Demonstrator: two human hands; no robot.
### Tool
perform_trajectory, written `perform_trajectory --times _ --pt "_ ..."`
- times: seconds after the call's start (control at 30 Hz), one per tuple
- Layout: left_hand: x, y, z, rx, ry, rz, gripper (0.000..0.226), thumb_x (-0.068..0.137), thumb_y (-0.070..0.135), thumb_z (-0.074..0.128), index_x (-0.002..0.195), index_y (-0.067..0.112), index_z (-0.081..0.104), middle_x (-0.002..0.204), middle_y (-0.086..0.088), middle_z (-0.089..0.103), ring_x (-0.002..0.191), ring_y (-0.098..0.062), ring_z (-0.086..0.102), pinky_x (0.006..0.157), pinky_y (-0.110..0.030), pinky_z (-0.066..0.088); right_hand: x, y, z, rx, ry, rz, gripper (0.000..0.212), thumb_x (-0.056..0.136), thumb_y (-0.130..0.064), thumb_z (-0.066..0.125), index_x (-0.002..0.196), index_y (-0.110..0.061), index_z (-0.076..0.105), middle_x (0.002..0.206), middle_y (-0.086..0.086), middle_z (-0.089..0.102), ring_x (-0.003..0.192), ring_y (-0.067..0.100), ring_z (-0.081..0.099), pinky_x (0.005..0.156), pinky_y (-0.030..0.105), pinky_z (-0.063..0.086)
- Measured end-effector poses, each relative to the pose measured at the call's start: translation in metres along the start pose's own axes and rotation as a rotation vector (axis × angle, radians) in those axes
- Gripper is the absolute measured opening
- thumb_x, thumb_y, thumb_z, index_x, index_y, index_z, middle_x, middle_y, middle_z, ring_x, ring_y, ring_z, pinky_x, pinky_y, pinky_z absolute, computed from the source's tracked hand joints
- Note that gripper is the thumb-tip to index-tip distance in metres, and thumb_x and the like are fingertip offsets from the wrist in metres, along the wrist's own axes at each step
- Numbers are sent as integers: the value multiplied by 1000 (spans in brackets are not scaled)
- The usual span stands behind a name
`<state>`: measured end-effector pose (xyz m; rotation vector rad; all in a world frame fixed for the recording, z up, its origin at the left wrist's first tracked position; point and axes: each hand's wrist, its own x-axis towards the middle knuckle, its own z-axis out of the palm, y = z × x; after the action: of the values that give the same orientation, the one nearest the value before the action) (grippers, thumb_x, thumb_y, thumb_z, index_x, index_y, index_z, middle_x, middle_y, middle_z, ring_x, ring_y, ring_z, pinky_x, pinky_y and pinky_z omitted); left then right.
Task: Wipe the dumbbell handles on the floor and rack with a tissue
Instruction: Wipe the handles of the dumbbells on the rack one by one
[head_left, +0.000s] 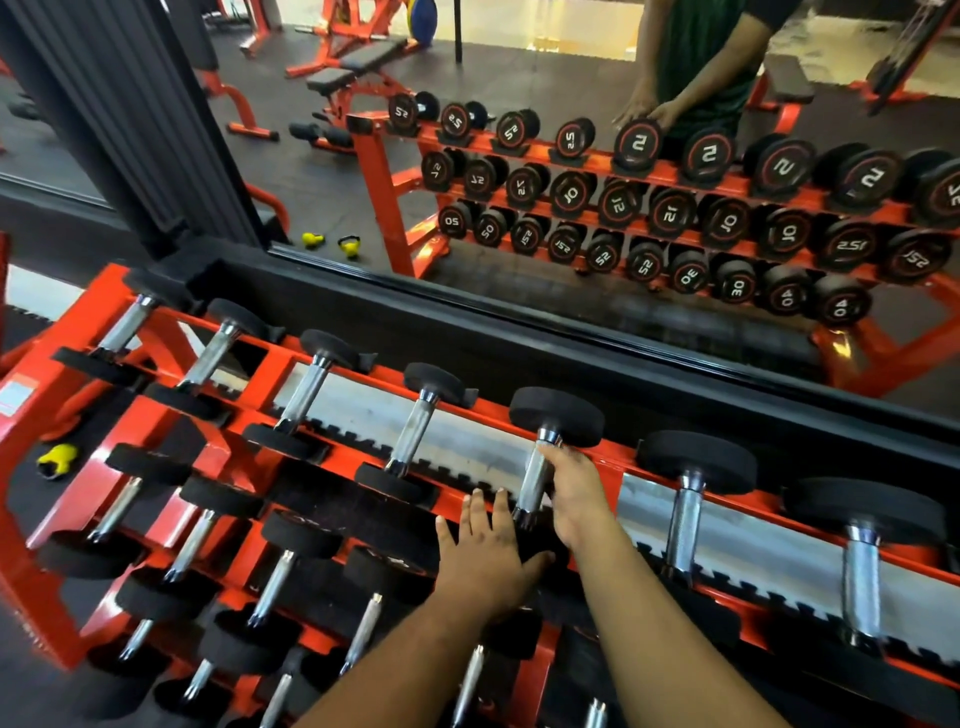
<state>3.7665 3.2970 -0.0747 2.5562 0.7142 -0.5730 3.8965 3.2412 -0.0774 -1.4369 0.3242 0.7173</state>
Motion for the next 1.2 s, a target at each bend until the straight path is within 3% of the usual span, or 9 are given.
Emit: perform_trajectory --times 0.2,0.37,0.5,0.63,0.73,0.83,0.9,1.0,1.2 --pt "-1 0 -1 3 -6 3 100 94 76 32 159 17 -15 167 -16 -13 155 -26 -16 121 -60 -8 13 4 -4 76 -111 81 36 89 -25 73 120 -7 68 107 12 75 98 27 70 90 43 56" --pt "0 -1 -1 -7 1 7 97 95 73 33 159 17 -15 168 -15 -13 155 -25 -17 122 -60 -8 2 17 -1 -11 8 -113 21 94 -19 65 114 -20 67 108 4 71 106 26 65 94 43 52" --pt "-2 0 -1 -9 15 3 97 95 74 32 160 18 -14 168 -14 -12 155 -25 -16 122 -60 -8 12 5 15 -39 99 -23 32 89 -24 70 120 -15 62 106 7 68 98 26 64 92 41 51" --pt "-2 0 0 -18 13 5 99 94 75 34 160 19 -15 168 -14 -13 154 -25 -18 121 -59 -10 24 -2 -2 104 -63 121 27 89 -21 69 106 -1 71 97 16 74 92 31 70 96 41 52" --pt "-1 -1 0 -21 13 6 99 94 75 34 159 19 -15 168 -14 -14 154 -25 -19 121 -59 -10 25 5 -16 46 -70 14 26 89 -21 71 111 -8 72 108 11 75 108 30 68 105 49 47" --pt "0 -2 0 -12 3 5 98 94 74 33 159 19 -15 168 -14 -14 154 -25 -19 121 -59 -10 16 11 -14 47 -63 -57 19 92 -20 69 109 -14 70 108 6 72 107 25 64 93 41 49" --pt "-1 -1 -1 -8 -11 2 98 94 74 34 159 19 -16 168 -14 -14 154 -25 -19 121 -60 -11 15 12 -7 35 -79 -36 27 91 -21 70 116 -12 68 109 9 73 106 28 67 86 41 52" --pt "-1 0 -3 -6 -26 -4 100 94 75 33 159 19 -17 167 -14 -16 154 -25 -20 121 -61 -11 17 9 -9 46 -117 32 35 89 -23 72 119 -6 67 108 14 75 107 32 69 99 48 52" --pt "0 -1 -2 -6 -16 0 99 94 75 33 159 19 -17 168 -14 -16 154 -25 -20 121 -61 -10 9 13 -25 28 -173 -18 23 94 -24 68 114 -14 69 112 9 73 106 25 67 95 42 52"
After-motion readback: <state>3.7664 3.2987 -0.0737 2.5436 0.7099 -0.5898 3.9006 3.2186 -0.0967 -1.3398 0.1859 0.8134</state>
